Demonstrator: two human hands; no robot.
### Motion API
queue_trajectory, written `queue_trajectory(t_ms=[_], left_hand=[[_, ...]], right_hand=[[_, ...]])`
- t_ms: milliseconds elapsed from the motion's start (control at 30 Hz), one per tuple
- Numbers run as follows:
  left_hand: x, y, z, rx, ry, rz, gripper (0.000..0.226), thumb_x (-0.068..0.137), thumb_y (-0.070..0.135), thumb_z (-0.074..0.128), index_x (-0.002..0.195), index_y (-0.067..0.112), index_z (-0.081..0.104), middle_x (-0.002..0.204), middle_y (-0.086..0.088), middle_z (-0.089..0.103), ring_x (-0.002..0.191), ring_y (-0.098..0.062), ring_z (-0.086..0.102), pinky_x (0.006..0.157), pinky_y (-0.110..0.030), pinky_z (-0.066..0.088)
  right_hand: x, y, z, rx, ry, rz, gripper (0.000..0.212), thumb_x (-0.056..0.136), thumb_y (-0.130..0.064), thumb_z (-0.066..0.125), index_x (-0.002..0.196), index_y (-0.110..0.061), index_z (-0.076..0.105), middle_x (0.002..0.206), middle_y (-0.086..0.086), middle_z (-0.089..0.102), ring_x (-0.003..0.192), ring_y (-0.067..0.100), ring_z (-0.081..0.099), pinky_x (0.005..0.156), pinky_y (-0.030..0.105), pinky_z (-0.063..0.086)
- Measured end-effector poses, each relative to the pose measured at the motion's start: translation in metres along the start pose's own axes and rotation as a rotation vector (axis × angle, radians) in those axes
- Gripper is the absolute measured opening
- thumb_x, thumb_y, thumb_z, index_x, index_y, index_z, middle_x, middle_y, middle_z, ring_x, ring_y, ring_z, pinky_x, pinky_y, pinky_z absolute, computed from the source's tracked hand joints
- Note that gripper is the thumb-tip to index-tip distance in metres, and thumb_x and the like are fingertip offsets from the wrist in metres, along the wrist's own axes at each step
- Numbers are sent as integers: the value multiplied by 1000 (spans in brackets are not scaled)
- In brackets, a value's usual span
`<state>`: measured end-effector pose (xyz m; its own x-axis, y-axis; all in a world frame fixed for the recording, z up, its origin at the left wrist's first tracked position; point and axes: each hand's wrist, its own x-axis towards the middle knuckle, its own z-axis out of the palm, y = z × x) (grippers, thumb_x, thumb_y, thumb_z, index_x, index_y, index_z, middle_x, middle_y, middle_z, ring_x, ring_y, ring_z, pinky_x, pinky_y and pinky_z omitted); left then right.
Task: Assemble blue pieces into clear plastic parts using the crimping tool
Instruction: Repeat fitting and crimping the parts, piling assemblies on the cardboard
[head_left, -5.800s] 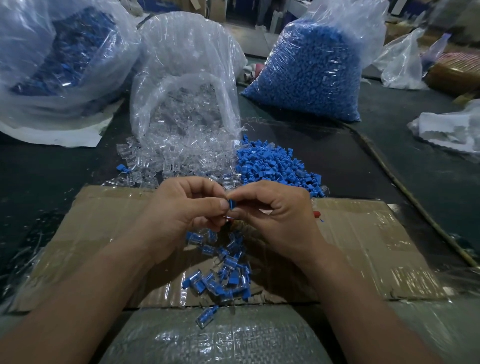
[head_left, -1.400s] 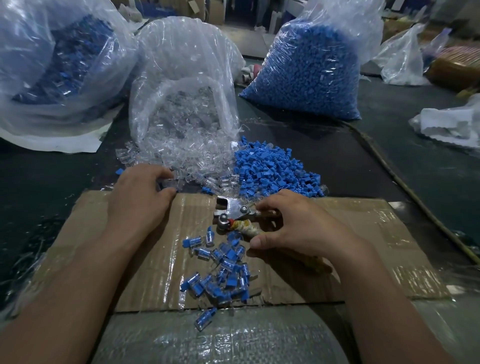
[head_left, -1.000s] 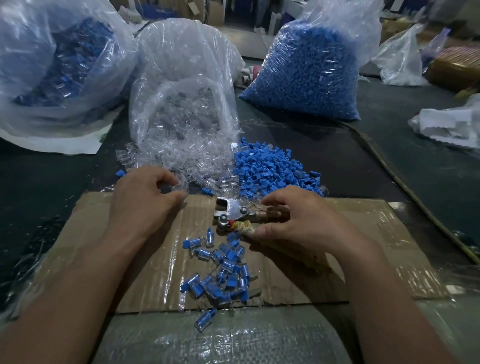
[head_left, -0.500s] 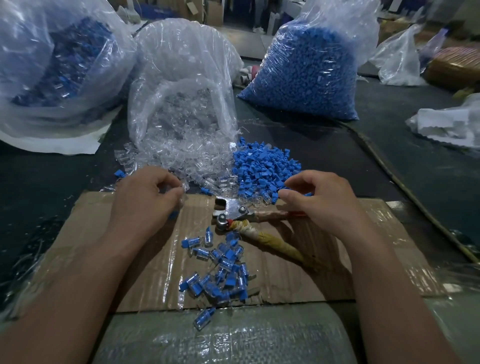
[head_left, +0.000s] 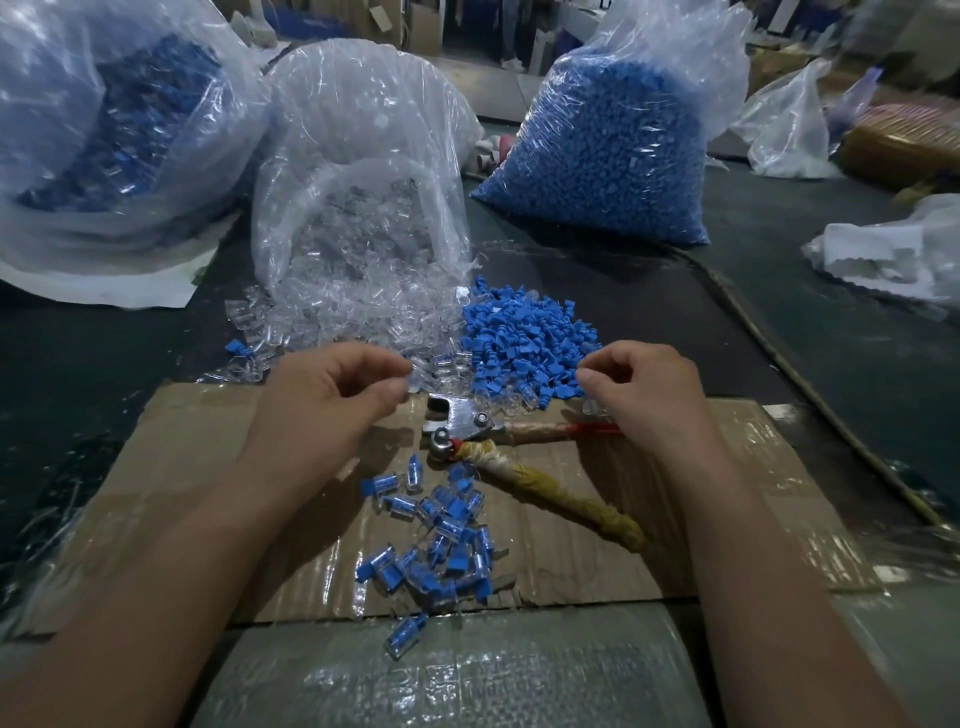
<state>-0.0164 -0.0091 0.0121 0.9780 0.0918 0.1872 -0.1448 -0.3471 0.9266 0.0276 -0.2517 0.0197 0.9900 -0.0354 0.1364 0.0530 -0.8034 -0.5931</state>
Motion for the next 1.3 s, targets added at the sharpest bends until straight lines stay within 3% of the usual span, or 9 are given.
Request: queue_trajectory(t_ms=[133,267,367,600,700,833,967,1133,1300], left_hand=[[-3,0,4,-42,-23,-16,26,79,6,66,75,31,65,71,4,70,68,-9,65,60,-11,52],[-2,2,5,-83,-47,-28,25,79,6,65,76,31,64,76,10,70,70,-7,65,61,-9,51],[-2,3,5,-95,-45,-28,25,78,6,65,75,31,64,76,10,70,68,-5,65,60,-9,51],[-2,2,5,-99,-59,-13,24,78,6,64,77,30,64,77,11,69,68,-2,65,59,-7,49],[-3,1,5,-106,-62,-18,23,78,6,64,77,30,64,77,11,70,68,-4,66,59,-8,49],[-2,0,5,-117,-58,-26,22,77,8,65,76,30,65,75,11,71,67,-4,66,59,-10,51],[0,1,6,-173,-56,-54,17,74,9,66,77,26,66,71,8,71,64,-3,67,56,-11,50],[0,2,8,-223,-66,-111,10,73,8,67,75,18,66,69,-2,71,60,-11,67,52,-23,56],[0,2,11,-268,-62,-139,10,67,14,69,77,13,66,66,-8,70,59,-17,68,49,-25,55]], right_hand=[[2,-5,13,-123,-64,-54,17,83,-31,66,95,-20,71,78,-15,56,69,-2,49,69,22,36],[5,-7,20,-255,-110,-47,30,82,-37,66,106,-19,68,93,-5,60,82,8,48,73,25,38],[6,-7,20,-259,-109,-43,28,80,-37,69,105,-23,68,89,-7,55,83,9,47,74,27,39],[5,-7,22,-226,-23,-79,22,82,-37,66,98,-22,71,93,-4,62,85,10,52,79,33,45],[5,-7,24,-205,3,-99,19,82,-36,66,92,-21,72,86,-8,55,81,8,49,71,27,38],[4,-7,23,-206,3,-123,15,83,-33,65,88,-21,73,85,-7,54,82,9,47,74,28,36],[-2,-14,15,-36,108,-172,11,81,-23,67,70,-24,66,68,-18,50,63,1,47,66,23,37],[-27,-43,17,284,183,-351,18,80,-14,68,68,-24,60,69,-15,54,65,2,51,62,13,44],[-42,-64,32,281,156,-557,11,77,-17,64,69,-9,65,68,-2,56,62,9,50,58,25,46]])
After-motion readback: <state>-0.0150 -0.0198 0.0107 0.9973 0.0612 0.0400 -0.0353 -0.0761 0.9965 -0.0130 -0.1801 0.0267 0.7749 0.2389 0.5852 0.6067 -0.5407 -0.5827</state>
